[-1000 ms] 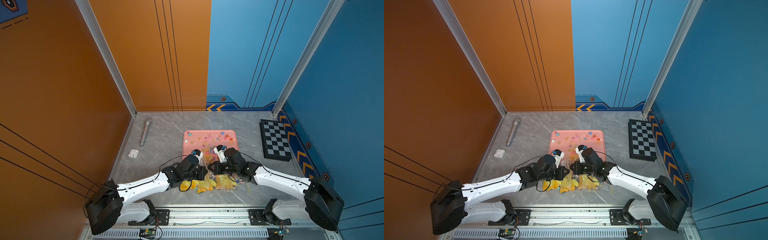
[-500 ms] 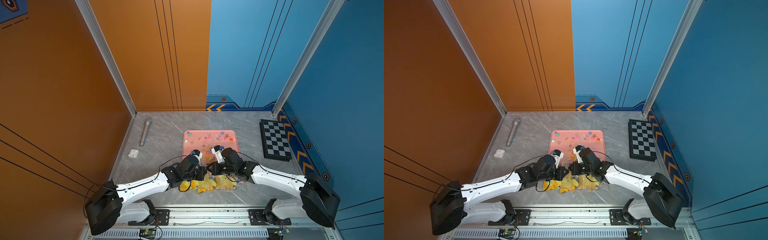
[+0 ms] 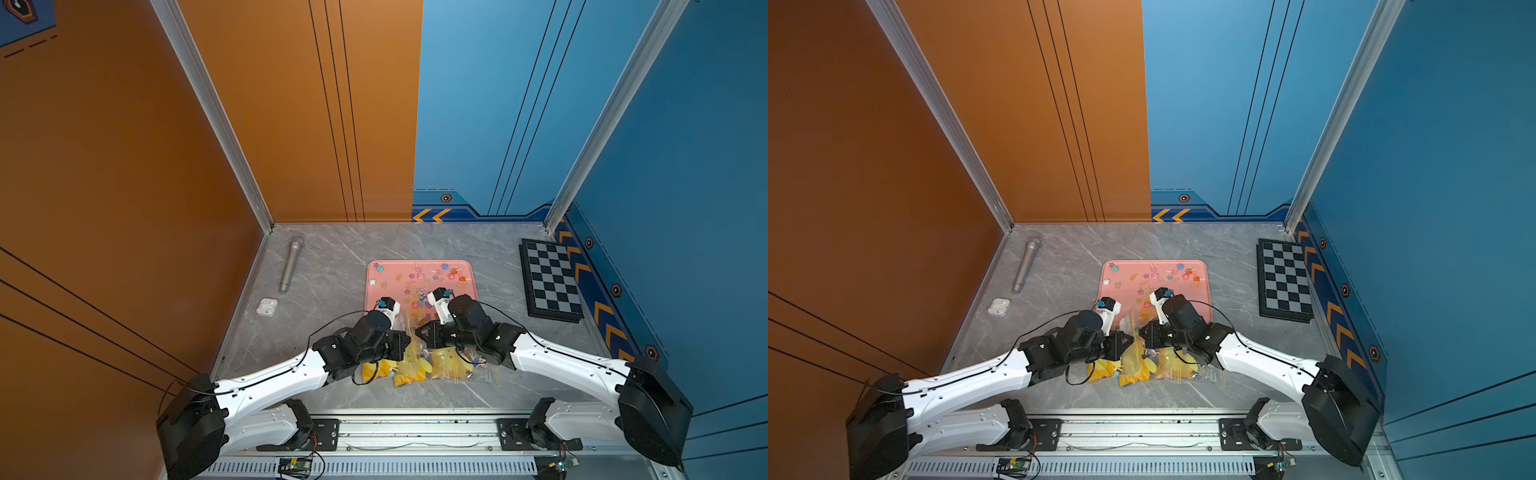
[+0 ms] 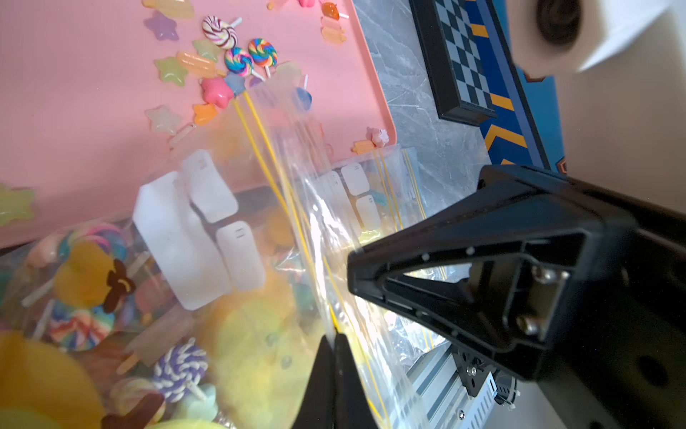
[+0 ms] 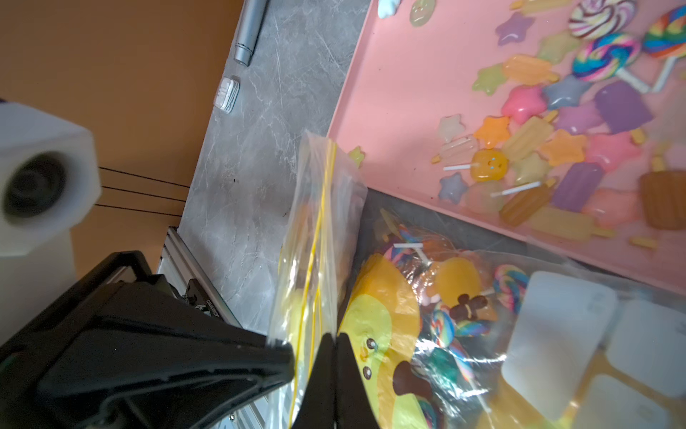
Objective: Pour candies out of the ziploc bag
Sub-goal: Open the ziploc bag at the center of the board.
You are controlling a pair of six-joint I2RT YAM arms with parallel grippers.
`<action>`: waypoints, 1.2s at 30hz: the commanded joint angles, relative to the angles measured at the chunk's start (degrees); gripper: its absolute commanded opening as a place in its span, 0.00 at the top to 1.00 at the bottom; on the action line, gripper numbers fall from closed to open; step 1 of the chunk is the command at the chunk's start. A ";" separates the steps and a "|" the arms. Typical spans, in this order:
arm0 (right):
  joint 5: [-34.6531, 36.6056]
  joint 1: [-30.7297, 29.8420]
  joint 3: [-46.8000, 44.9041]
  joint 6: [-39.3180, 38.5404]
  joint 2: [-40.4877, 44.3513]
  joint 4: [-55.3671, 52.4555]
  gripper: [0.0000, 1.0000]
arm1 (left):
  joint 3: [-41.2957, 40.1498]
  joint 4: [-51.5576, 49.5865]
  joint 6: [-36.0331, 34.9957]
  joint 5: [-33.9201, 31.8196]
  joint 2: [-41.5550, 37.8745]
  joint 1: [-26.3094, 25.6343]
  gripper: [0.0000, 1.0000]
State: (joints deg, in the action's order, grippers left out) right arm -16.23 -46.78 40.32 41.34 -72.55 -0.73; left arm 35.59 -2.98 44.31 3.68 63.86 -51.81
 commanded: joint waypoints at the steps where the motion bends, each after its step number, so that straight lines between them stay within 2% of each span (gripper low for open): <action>1: 5.15 0.86 -0.81 -1.25 1.24 -4.94 1.00 | -1.01 -2.11 -1.67 -3.15 -1.34 0.40 1.00; 27: 8.10 0.97 -0.85 -3.68 2.42 -9.06 1.00 | 4.25 -15.05 -5.85 -5.57 -6.01 2.43 1.00; 36: 7.58 0.78 -0.94 -3.77 3.65 -8.53 1.00 | 10.80 -24.16 -9.46 -7.14 -5.40 1.55 1.00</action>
State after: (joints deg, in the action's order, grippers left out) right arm -10.17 -46.06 39.97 38.76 -70.74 -8.19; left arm 43.07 -22.00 37.58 -1.02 58.92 -49.93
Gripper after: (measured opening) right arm 0.047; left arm 0.047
